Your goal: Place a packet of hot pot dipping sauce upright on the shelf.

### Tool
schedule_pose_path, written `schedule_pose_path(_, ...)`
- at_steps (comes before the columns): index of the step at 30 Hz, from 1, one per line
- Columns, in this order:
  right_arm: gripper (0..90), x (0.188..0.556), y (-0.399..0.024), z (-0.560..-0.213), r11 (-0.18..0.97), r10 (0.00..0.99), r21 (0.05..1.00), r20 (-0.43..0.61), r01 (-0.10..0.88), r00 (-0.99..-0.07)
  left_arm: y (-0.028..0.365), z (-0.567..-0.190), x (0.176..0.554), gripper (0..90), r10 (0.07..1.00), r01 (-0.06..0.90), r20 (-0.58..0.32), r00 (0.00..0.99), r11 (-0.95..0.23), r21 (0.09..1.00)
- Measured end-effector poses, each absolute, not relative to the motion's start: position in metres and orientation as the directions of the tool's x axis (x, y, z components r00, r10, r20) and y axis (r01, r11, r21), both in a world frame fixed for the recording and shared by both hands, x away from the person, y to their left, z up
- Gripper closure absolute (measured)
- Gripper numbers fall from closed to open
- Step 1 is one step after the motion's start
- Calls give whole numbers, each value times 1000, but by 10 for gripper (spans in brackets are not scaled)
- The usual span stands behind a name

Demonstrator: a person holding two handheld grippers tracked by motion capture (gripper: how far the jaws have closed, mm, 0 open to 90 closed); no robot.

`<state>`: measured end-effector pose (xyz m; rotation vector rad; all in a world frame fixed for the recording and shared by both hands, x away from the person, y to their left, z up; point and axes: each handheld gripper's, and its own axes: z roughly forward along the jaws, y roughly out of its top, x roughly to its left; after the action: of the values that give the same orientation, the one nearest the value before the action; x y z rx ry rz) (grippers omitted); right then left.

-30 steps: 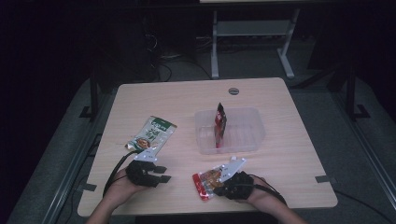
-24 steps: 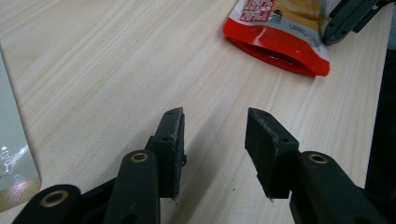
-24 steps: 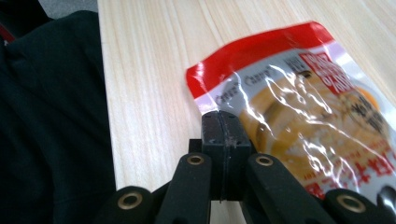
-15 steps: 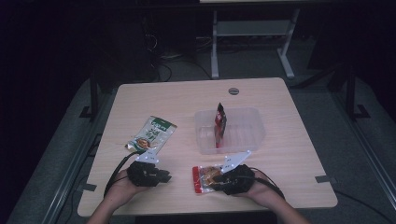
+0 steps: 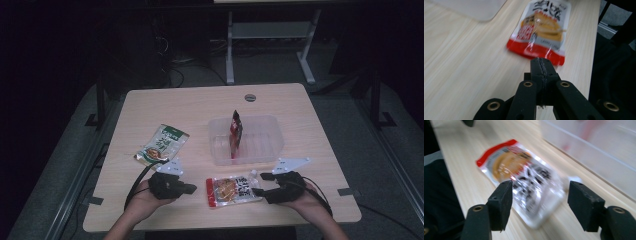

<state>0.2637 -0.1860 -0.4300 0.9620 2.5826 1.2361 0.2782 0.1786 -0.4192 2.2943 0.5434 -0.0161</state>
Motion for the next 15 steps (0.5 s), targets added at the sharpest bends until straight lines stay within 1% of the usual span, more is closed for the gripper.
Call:
schedule_pose_path(5, 327, 256, -211, -430, 415, 673, 725, 162, 549, -722, 158, -415, 283, 892, 355, 356, -149, 923, -636, 684)
schedule_pose_path(7, 316, 256, -216, -430, 386, 683, 734, 180, 559, -708, 150, -413, 283, 887, 345, 343, -141, 928, -644, 684)
schedule_pose_path(10, 296, 270, -215, -430, 352, 703, 730, 208, 586, -681, 140, -414, 288, 881, 337, 329, -124, 933, -665, 670)
schedule_pose_path(12, 296, 277, -212, -428, 362, 690, 736, 202, 572, -695, 134, -416, 290, 880, 329, 318, -117, 937, -664, 676)
schedule_pose_path(15, 300, 279, -209, -427, 367, 677, 738, 205, 566, -707, 127, -424, 294, 881, 328, 320, -126, 936, -647, 692)
